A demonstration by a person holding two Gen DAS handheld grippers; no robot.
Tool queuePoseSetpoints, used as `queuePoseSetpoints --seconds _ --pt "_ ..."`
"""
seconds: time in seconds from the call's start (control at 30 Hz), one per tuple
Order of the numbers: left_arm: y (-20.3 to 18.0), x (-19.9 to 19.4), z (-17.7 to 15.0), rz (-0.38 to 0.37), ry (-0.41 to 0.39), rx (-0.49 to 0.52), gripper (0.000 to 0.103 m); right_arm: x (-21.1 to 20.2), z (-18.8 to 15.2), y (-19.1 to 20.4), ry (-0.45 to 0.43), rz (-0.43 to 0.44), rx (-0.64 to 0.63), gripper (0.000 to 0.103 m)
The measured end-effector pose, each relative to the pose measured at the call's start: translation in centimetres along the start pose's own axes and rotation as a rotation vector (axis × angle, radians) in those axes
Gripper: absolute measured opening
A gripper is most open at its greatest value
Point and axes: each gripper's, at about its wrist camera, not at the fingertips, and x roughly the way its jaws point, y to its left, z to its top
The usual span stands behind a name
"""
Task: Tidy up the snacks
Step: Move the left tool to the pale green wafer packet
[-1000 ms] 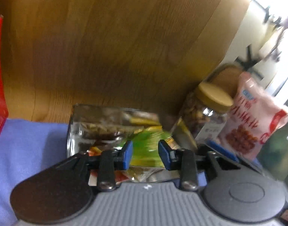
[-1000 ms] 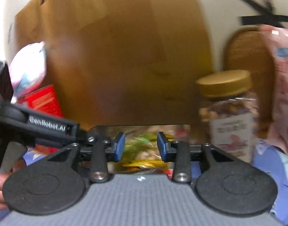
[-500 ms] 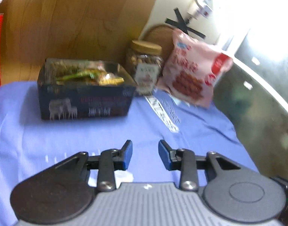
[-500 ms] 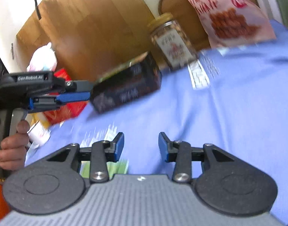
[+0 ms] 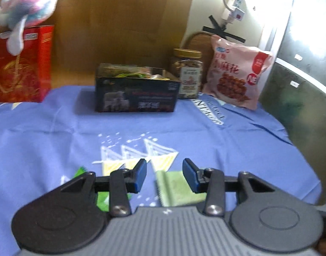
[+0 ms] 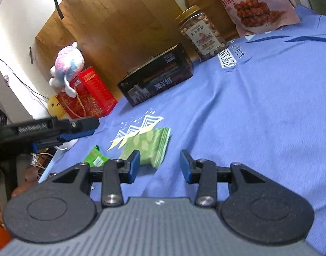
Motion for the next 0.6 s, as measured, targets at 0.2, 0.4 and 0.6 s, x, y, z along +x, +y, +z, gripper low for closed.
queuePoseSetpoints --seconds 0.2,0.4,0.6 --pt "1.6 -1.2 -1.9 0.011 0.005 -0.055 0.043 -0.4 -1.2 0.6 0.015 0.015 -0.004 0.045" --pt "2.1 -2.4 -2.8 0.047 -0.024 -0.065 0.052 0.0 -1.8 0.8 0.040 0.017 -0.006 0.045" --pt "1.9 -2.1 -2.9 0.046 -0.020 -0.075 0.051 -0.5 -1.8 1.0 0.025 0.006 -0.023 0.045"
